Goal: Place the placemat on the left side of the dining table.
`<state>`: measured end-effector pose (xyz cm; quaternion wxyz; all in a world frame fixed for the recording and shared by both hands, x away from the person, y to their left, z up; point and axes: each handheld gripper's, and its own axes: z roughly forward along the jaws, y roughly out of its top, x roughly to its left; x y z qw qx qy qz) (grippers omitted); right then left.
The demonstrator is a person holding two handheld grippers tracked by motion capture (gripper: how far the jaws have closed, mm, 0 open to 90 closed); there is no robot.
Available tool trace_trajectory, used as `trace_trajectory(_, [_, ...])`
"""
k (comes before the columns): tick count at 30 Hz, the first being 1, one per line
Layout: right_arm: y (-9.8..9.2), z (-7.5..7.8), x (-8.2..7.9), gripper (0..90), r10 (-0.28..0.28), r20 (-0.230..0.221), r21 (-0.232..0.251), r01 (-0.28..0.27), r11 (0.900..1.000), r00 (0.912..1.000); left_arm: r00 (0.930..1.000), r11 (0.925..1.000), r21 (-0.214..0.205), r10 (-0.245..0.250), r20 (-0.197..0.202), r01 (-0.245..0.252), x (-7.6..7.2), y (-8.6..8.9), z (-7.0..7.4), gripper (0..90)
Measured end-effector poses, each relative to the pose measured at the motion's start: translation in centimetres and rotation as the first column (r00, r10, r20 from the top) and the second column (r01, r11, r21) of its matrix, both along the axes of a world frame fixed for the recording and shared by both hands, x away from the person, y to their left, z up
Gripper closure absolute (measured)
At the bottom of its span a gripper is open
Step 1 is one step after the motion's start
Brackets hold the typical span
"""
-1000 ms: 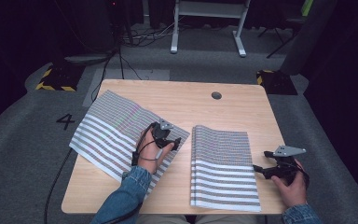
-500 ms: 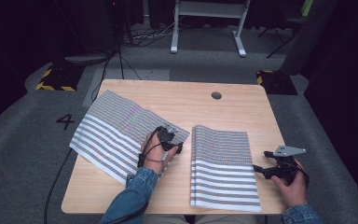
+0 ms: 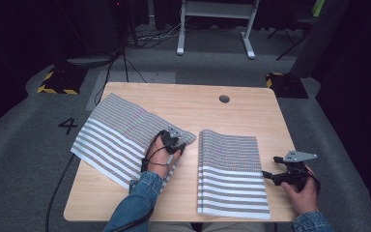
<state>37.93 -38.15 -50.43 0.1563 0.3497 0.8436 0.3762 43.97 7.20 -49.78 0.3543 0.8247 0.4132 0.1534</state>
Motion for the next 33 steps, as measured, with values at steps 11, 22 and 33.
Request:
trace_trajectory(11, [0.0, 0.0, 0.0, 14.4, 0.0, 0.0, 0.0, 0.0, 1.0, 1.0, 0.9945, 0.9946, 0.015, -0.103, 0.02, 0.103, -1.1, 1.0, 1.2, 86.3])
trace_trajectory(22, [0.0, 0.0, 0.0, 14.4, 0.0, 0.0, 0.0, 0.0, 1.0, 1.0, 0.9552, 0.957, -0.074, -0.271, 0.12, 0.28, -5.4, 1.3, 4.2, 86.3])
trace_trajectory(33, [0.0, 0.0, 0.0, 14.4, 0.0, 0.0, 0.0, 0.0, 1.0, 1.0, 0.8696, 0.881, -0.04, -0.457, 0.187, 0.471, -10.8, 3.6, 5.5, 85.9])
